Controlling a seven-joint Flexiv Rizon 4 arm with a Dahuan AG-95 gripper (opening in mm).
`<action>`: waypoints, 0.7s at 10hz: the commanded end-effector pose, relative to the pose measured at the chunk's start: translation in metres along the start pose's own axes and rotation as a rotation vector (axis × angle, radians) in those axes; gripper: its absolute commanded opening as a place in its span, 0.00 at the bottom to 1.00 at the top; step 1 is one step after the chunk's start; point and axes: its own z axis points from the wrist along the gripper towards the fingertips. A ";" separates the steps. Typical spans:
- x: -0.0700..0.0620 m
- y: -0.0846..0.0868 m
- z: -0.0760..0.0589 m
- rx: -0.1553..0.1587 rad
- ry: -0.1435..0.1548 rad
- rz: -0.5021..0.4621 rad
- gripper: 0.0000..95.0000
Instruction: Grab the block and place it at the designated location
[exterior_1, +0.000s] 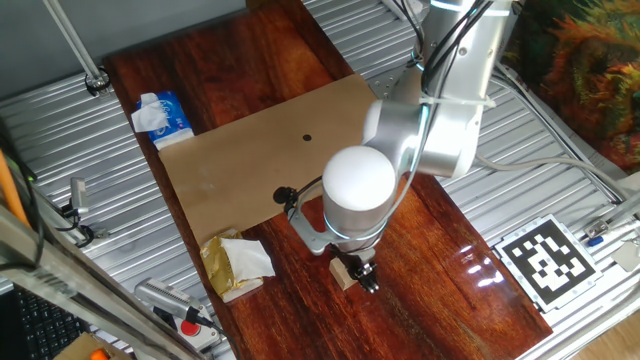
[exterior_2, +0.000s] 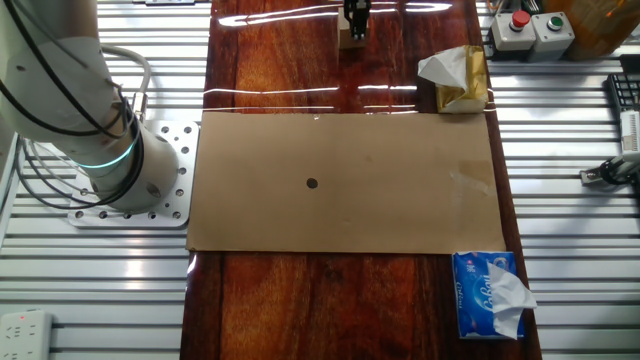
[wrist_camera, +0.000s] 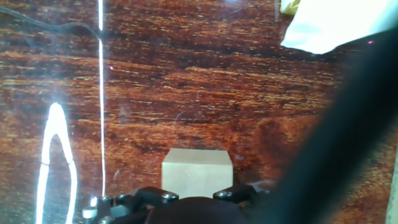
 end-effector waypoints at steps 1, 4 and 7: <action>0.002 0.000 -0.001 0.002 0.001 0.000 0.80; 0.003 0.001 0.000 0.002 0.001 -0.005 0.60; 0.003 0.001 0.000 0.004 0.001 -0.003 0.60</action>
